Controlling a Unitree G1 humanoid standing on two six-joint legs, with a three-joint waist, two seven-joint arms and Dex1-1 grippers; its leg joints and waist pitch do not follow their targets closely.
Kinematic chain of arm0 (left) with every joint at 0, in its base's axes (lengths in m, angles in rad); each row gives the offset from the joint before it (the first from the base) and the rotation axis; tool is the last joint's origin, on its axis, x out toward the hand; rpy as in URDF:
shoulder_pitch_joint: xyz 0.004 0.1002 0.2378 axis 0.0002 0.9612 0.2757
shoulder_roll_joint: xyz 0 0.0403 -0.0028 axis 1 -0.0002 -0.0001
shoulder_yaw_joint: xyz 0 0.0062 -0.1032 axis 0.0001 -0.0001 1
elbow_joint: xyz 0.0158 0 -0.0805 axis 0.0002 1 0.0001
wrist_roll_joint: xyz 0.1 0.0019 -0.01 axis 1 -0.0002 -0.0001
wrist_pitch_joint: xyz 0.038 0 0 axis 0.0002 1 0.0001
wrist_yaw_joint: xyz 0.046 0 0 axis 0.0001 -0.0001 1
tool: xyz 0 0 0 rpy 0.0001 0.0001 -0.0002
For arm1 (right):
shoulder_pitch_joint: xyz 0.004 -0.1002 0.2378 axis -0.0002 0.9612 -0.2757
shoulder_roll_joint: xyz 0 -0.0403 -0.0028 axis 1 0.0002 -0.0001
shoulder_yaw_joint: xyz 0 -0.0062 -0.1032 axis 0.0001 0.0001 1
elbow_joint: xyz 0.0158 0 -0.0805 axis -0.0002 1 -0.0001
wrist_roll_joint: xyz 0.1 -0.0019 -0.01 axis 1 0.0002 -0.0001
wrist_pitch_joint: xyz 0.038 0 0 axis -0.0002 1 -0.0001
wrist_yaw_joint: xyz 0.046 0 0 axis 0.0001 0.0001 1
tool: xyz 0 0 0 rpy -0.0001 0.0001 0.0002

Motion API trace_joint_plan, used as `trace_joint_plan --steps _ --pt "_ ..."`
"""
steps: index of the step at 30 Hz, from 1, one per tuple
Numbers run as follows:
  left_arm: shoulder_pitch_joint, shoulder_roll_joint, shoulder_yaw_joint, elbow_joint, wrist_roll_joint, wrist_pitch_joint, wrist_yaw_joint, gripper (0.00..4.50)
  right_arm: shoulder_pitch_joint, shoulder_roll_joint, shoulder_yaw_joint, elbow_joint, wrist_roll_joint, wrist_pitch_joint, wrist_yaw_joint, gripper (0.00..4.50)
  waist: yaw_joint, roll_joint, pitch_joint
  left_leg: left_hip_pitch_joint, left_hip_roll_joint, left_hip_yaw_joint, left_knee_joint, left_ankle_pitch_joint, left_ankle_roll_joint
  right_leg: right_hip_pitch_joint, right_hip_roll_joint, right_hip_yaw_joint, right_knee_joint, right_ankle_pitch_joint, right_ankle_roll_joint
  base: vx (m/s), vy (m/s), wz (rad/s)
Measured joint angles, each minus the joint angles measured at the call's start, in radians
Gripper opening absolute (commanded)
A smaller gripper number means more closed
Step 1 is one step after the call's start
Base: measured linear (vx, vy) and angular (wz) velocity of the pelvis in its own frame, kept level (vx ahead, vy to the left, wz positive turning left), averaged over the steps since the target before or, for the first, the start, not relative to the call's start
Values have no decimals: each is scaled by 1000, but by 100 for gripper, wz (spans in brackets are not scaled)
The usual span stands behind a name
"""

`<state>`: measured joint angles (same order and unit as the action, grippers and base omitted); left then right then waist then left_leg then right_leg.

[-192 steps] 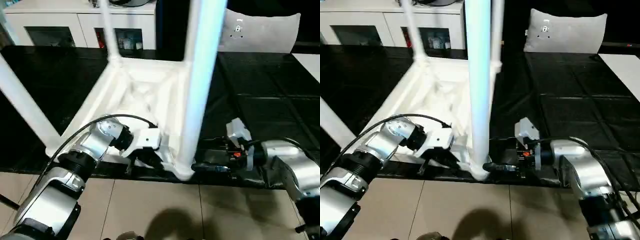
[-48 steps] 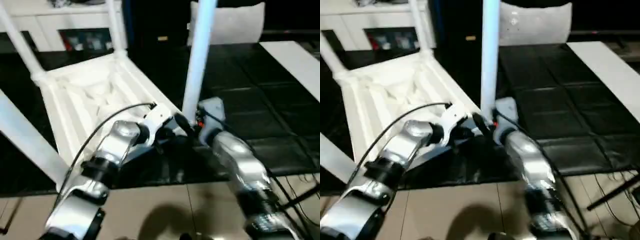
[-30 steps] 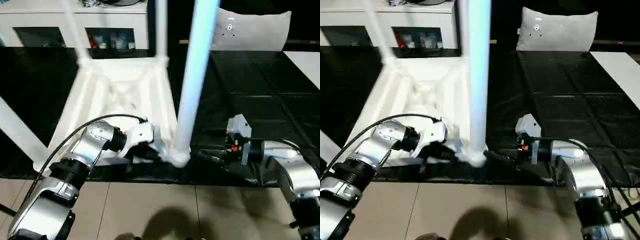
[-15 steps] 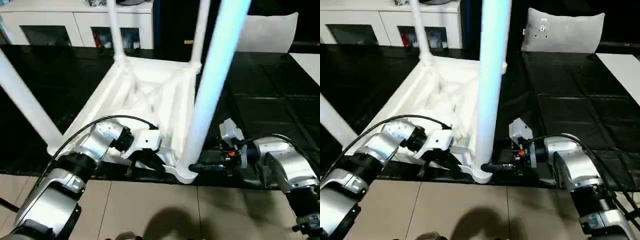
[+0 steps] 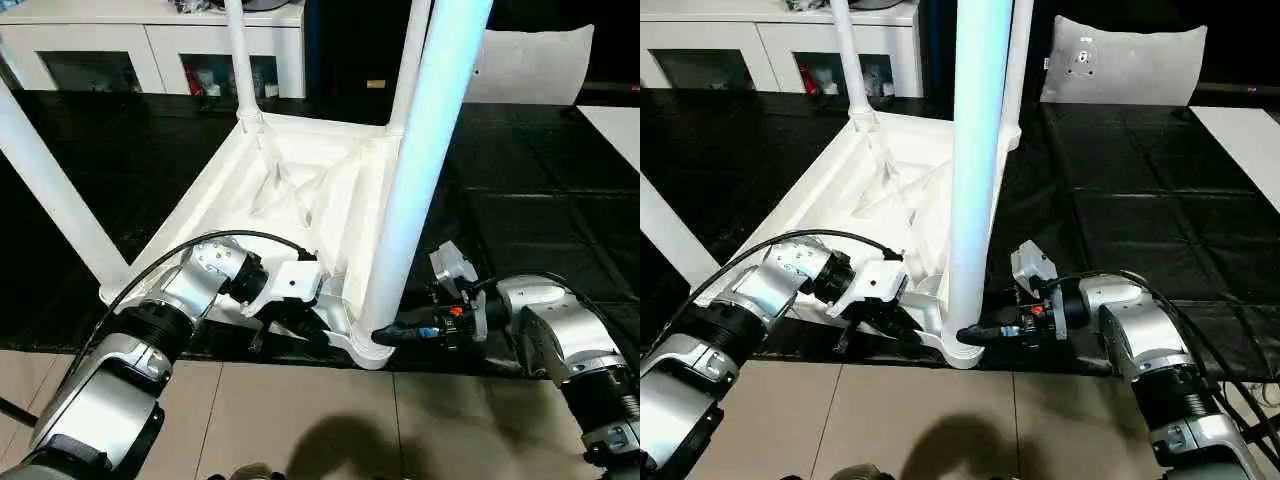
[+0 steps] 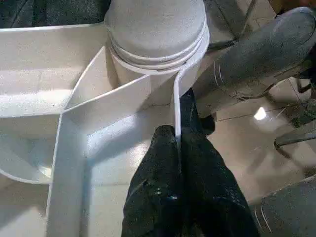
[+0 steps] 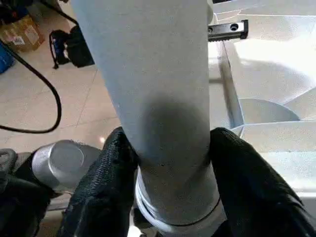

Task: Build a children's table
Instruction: Rotate leg to tighten

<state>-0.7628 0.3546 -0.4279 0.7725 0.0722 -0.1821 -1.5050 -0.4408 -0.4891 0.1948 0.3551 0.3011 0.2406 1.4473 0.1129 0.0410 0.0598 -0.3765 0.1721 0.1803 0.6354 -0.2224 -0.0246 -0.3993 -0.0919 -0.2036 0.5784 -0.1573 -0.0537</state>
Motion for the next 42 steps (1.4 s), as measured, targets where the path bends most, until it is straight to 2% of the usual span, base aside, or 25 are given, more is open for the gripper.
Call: trace_joint_plan --steps 6,8,9,13,16,20,23,25,26,27,31,35,38,42 --pt "7 -3 22 -18 0 98 47 0 28 -5 -11 -91 -1 99 -101 195 -2 0 0 2 0 0 0 0 -1 2 0 0 1 0 0 0 0 0" --pt "18 -22 41 -45 0 182 110 0 52 21 -41 -135 -17 132 -196 194 -6 0 0 5 0 0 0 -1 -4 4 0 0 0 0 0 0 0 0" --pt "22 -27 56 -53 0 223 140 0 57 43 -56 -146 -24 147 -247 194 -14 0 0 5 0 0 0 -1 -6 4 0 0 0 0 0 0 0 0" --pt "28 -85 106 -90 0 383 306 0 77 137 -134 -160 -49 179 -483 193 -69 0 0 5 0 1 0 -1 -8 3 0 0 -1 1 0 0 0 0" --pt "31 -140 140 -93 1 450 429 0 71 216 -173 -157 -85 192 -659 192 -98 0 0 4 0 1 -3 -1 -7 1 1 0 -1 1 0 0 0 0" --pt "31 -184 177 -93 1 498 550 0 43 312 -193 -140 -122 194 -855 191 -114 1 0 2 1 0 -6 2 -3 0 2 0 -1 -1 -1 0 0 0" --pt "21 -240 211 -92 19 544 692 0 -1 440 -224 -96 -181 179 -1075 191 -129 1 -1 1 1 0 -5 2 -3 -3 2 0 -1 0 -2 0 0 0" --pt "20 -262 216 -90 21 548 736 0 -16 465 -227 -77 -193 167 -1140 191 -132 1 -1 1 0 0 -5 1 -2 -3 2 0 -2 0 -1 0 0 0" --pt "20 -274 216 -89 23 548 758 0 -20 476 -228 -69 -201 156 -1172 247 -132 1 -1 0 0 0 -5 1 -1 -3 2 0 -2 0 -1 0 0 0" --pt "20 -284 216 -89 25 548 776 0 -20 489 -228 -66 -216 141 -1203 261 -131 1 -1 -1 0 0 -5 0 -1 -3 2 0 -2 0 -1 0 0 0" --pt "20 -311 215 -89 30 545 810 0 -20 511 -225 -53 -251 100 -1267 290 -125 1 -1 -3 0 0 -5 0 -1 -5 1 -1 -2 2 -6 0 0 0" --pt "20 -311 211 -89 31 538 812 0 -11 511 -223 -46 -255 72 -1264 324 -121 1 0 -4 0 0 -4 0 -1 -5 1 -1 -2 2 -6 0 0 0" --pt "20 -290 189 -89 32 510 781 0 22 472 -222 -62 -243 47 -1214 350 -111 1 0 -4 0 0 -4 0 -1 -6 1 -1 -2 2 -6 0 0 0" --pt "41 -220 165 -89 32 418 676 0 98 342 -227 -136 -164 39 -1002 388 -99 1 0 -5 0 -1 -3 0 0 -6 1 -1 -1 3 -6 0 0 0"
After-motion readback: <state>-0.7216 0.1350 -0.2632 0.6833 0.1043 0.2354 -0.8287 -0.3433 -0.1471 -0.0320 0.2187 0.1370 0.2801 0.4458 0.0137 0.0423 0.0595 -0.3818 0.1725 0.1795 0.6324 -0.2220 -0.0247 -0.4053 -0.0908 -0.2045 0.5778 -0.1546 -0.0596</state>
